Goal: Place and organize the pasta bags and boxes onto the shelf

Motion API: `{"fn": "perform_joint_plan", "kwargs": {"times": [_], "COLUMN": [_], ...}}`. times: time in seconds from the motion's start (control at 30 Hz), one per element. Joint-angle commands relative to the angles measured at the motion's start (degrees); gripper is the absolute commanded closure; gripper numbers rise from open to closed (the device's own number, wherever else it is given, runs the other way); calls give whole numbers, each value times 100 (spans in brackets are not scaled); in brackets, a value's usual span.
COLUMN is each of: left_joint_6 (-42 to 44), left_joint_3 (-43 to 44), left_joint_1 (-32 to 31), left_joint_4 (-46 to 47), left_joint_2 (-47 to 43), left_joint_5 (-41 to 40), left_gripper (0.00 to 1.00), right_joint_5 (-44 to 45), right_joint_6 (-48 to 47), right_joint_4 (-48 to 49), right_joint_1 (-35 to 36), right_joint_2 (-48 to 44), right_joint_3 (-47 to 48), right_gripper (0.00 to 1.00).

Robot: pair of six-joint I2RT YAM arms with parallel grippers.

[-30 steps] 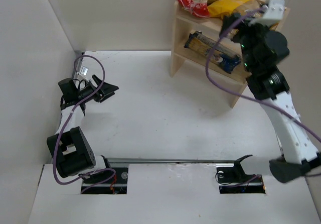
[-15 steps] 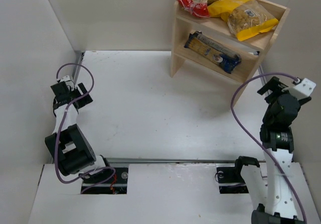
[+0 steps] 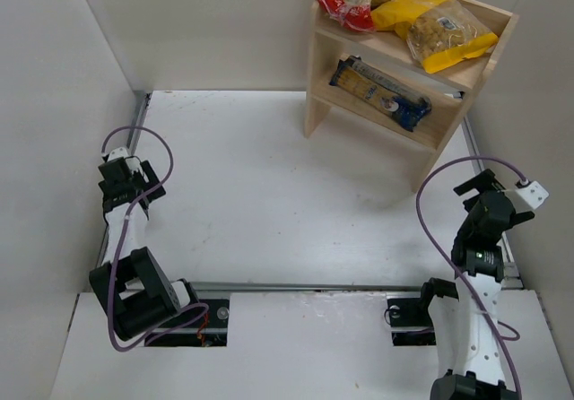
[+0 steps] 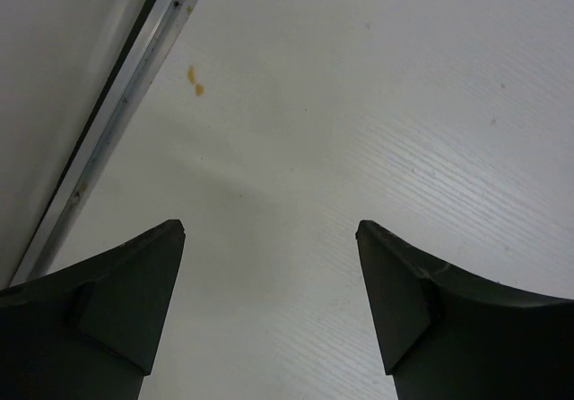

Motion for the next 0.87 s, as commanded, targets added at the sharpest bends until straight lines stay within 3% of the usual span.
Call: {"fn": "perform_joint_plan", "kwargs": {"times": [0.0,0.33,0.83], "left_joint_6": [-358,-508,-736], "left_joint_3": [34,-186,-212], "left_joint_1": [94,428,437], "left_joint_4": [273,545,510], "left_joint_2": [-98,-142,-159], "left_joint_5": [-22,-154,-321], "left_gripper": [24,26,28], "right_joint_5": [-1,-36,-36], "right_joint_6": [202,281,298], "right_joint_4": [361,554,668], "right_joint_1": [-17,-8,1], "right_joint_2": [-95,-192,-244], "right_joint_3": [108,-120,-200], "right_gripper": [0,0,0]}}
